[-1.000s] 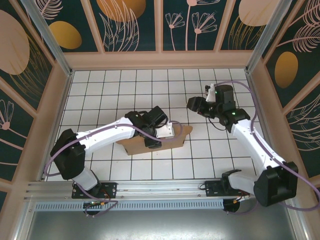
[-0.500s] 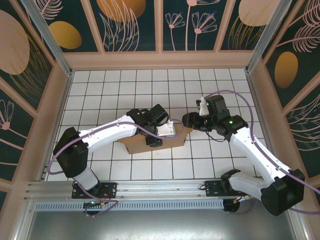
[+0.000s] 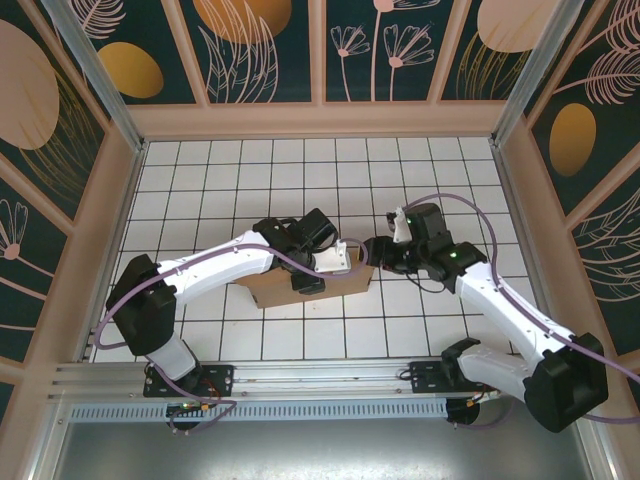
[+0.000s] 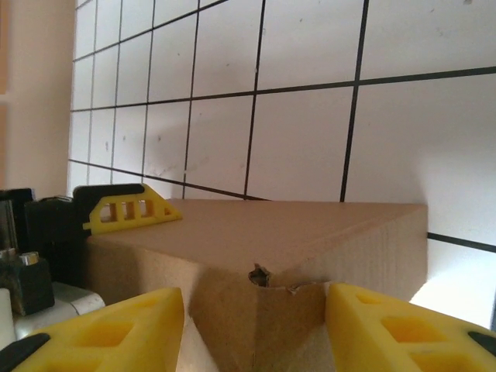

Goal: Fold the paper box

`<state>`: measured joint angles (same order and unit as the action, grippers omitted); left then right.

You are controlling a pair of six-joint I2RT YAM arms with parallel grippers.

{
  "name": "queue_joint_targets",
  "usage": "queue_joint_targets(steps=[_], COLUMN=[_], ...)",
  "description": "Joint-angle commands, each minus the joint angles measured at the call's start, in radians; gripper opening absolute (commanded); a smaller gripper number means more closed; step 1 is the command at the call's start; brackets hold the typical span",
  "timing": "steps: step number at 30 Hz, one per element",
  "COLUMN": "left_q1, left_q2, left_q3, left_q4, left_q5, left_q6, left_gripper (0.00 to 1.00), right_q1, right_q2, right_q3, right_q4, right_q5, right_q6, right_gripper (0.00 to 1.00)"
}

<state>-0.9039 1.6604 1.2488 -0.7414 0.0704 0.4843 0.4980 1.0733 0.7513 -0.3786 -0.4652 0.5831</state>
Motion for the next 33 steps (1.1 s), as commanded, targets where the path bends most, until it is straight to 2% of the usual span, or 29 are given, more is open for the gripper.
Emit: queue_joint_targets(steps=[1, 5, 7, 12, 16, 21, 24, 28, 33], left_q1=[0.005, 0.003, 0.005, 0.004, 0.004, 0.005, 0.005, 0.005, 0.006], left_q2=[0.119, 0.13, 0.124, 0.108, 0.112, 0.121, 0.124, 0.127, 0.121], left_q3=[-0.058, -0.053, -0.061, -0.076, -0.067, -0.063, -0.062, -0.055, -0.055], left_q4=[0.076, 0.077, 0.085, 0.095, 0.091, 0.092, 0.092, 0.092, 0.104], left_q5=[0.008, 0.009, 0.009, 0.011, 0.011, 0.009, 0.008, 0.002, 0.001], left_q6=[0.037, 0.036, 0.037, 0.037, 0.036, 0.032, 0.033, 0.032, 0.031], left_gripper=[0.49, 0.48, 0.48, 0.48, 0.48, 0.48, 0.48, 0.49, 0.5], right_q1=[0.024, 0.011, -0.015, -0.049, -0.04, -0.023, -0.008, 0.014, 0.027], right_q2=[-0.009, -0.021, -0.028, -0.066, -0.072, -0.073, -0.064, -0.04, -0.011], right_q3=[-0.07, -0.124, -0.117, 0.043, 0.095, 0.115, 0.096, 0.051, 0.019], right_q4=[0.112, 0.232, 0.205, -0.059, -0.089, -0.081, -0.047, 0.009, 0.034], right_q5=[-0.178, -0.267, -0.255, 0.04, 0.058, 0.005, -0.061, -0.124, -0.128], right_q6=[0.123, 0.216, 0.205, 0.035, -0.002, -0.019, -0.005, 0.024, 0.03], right_gripper=[0.48, 0.44, 0.44, 0.46, 0.35, 0.19, 0.14, 0.13, 0.14])
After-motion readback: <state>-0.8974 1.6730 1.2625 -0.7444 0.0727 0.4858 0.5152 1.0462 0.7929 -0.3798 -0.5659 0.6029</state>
